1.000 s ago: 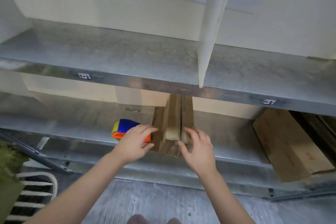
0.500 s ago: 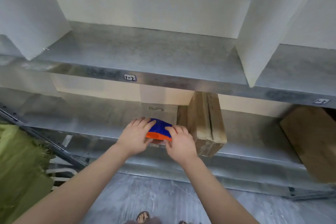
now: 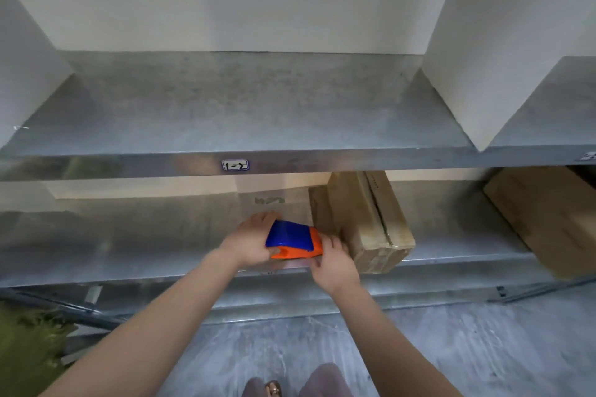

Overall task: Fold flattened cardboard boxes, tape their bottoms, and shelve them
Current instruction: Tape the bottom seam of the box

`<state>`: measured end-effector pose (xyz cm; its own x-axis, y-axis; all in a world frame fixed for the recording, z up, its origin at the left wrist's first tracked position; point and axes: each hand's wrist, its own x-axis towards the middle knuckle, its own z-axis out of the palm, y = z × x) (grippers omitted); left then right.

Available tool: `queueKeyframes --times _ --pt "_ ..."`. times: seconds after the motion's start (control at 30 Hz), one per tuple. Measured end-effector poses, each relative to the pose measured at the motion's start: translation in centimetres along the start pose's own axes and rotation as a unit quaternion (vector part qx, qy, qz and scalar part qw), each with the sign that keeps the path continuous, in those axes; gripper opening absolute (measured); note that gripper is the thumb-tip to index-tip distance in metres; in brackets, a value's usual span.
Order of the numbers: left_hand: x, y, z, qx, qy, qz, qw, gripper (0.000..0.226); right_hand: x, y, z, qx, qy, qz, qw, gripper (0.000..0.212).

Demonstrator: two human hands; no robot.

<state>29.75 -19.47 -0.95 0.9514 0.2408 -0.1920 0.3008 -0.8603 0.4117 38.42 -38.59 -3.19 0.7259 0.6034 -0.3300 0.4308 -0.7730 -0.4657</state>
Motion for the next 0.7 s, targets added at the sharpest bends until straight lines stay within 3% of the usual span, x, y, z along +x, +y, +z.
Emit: queueKeyframes --times 0.2,0.43,0.6,0.7 --pt "0.9 -0.5 0.3 -0.037 -0.064 0.017 0.997 0.068 0.5 0.2 0.5 0.021 0.014 0.012 1.0 0.055" --pt "0.0 -1.6 0.5 -0.087 -0.02 0.041 0.995 0.057 0.9 0.7 0.2 0.035 0.021 0.006 0.999 0.06" --pt "-1.1 -1.4 0.4 -0.077 -0.003 0.047 0.996 0.068 1.1 1.1 0.2 0.022 0.013 0.001 1.0 0.059" --pt "-1.6 -1.1 0.6 -0.069 0.001 0.037 0.997 0.063 1.2 1.1 0.5 0.014 0.006 0.004 1.0 0.055"
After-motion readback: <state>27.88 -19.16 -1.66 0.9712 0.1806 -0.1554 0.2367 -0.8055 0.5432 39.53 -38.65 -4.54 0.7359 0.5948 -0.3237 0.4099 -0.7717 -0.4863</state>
